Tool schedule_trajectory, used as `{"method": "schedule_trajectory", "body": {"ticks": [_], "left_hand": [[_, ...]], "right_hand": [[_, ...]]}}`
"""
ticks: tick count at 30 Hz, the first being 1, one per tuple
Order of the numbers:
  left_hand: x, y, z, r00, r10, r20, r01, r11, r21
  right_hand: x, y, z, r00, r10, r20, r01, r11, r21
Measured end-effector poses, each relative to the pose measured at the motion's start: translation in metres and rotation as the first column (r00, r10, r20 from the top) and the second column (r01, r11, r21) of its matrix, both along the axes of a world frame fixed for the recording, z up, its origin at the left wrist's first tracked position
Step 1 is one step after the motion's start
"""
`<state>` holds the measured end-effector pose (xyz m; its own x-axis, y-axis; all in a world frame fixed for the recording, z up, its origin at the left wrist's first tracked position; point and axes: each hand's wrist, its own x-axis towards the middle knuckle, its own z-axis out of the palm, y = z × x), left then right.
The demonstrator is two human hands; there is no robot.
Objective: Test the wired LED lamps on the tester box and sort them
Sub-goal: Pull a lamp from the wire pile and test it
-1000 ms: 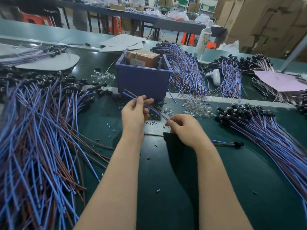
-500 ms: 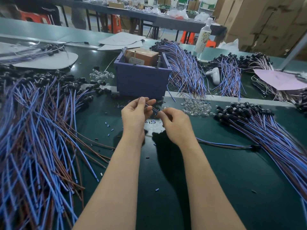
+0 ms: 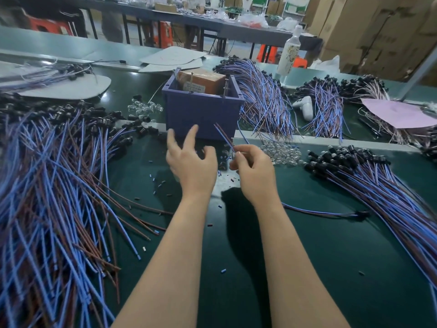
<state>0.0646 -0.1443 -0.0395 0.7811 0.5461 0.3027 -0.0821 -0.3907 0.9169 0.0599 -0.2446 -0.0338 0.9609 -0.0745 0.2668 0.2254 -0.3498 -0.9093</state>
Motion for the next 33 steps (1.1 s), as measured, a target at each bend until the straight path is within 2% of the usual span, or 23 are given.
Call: {"method": "schedule_trajectory", "body": {"ticks": [1,2,4,6,7,9,11,12,14,15,18,20,24,26,29,33], "left_hand": [[0.000,0.000,0.001,0.999,-0.038,0.004,0.038,0.999,0.039],[0.000,-0.002,0.003,0.990,-0.138,0.018,0.138,0.990,-0.017],[-0.005,-0.008,0.007,0.911,-0.407,0.057,0.409,0.884,-0.224],[-0.004,-0.011,0.006,0.876,-0.475,0.085,0.479,0.839,-0.258],[-0.002,-0.011,0.005,0.888,-0.448,0.104,0.458,0.844,-0.278],[0.002,-0.006,0.003,0.935,-0.314,0.163,0.354,0.847,-0.397],[0.005,0.004,0.002,0.973,-0.136,0.187,0.222,0.778,-0.587],[0.006,0.007,0.002,0.978,-0.083,0.193,0.194,0.713,-0.674],[0.006,0.007,0.003,0.974,-0.098,0.204,0.220,0.623,-0.750],[0.005,0.004,0.002,0.967,-0.164,0.193,0.253,0.642,-0.723],[0.004,-0.007,-0.001,0.916,-0.395,0.071,0.379,0.791,-0.480],[0.004,-0.009,-0.002,0.902,-0.426,0.064,0.412,0.810,-0.417],[0.004,-0.006,-0.003,0.915,-0.395,0.088,0.386,0.787,-0.481],[0.004,-0.006,-0.004,0.913,-0.397,0.089,0.383,0.766,-0.515],[0.004,-0.008,-0.005,0.902,-0.422,0.088,0.399,0.741,-0.539],[0.005,-0.009,-0.006,0.916,-0.394,0.072,0.371,0.768,-0.522]], "right_hand": [[0.000,0.001,0.000,1.000,-0.004,0.003,0.004,0.999,0.048],[0.000,0.002,0.000,1.000,-0.009,0.004,0.008,0.995,0.095],[0.001,0.007,0.001,1.000,-0.010,-0.011,0.012,0.984,0.178],[0.001,0.009,0.001,0.999,-0.001,-0.041,0.009,0.978,0.208],[0.001,0.008,-0.001,0.999,0.002,-0.048,0.006,0.985,0.173],[0.001,0.005,-0.004,0.998,0.010,-0.058,-0.012,0.999,-0.031],[-0.001,0.002,-0.006,0.998,0.026,-0.058,-0.038,0.974,-0.225],[-0.001,0.002,-0.006,0.999,0.031,-0.044,-0.042,0.967,-0.251],[-0.003,0.005,-0.006,1.000,0.016,-0.008,-0.017,0.976,-0.217],[-0.003,0.007,-0.005,1.000,-0.005,0.009,0.007,0.983,-0.185],[-0.001,0.008,-0.003,0.999,-0.031,0.014,0.032,0.996,-0.083],[-0.002,0.006,-0.003,1.000,-0.008,-0.001,0.008,0.999,-0.051],[-0.004,0.008,-0.005,0.997,-0.019,0.068,0.029,0.988,-0.149],[-0.004,0.011,-0.007,0.995,-0.047,0.089,0.060,0.987,-0.148],[-0.002,0.011,-0.009,0.996,-0.084,0.039,0.086,0.994,-0.067],[0.002,0.011,-0.009,0.988,-0.136,-0.068,0.143,0.984,0.104]]}}
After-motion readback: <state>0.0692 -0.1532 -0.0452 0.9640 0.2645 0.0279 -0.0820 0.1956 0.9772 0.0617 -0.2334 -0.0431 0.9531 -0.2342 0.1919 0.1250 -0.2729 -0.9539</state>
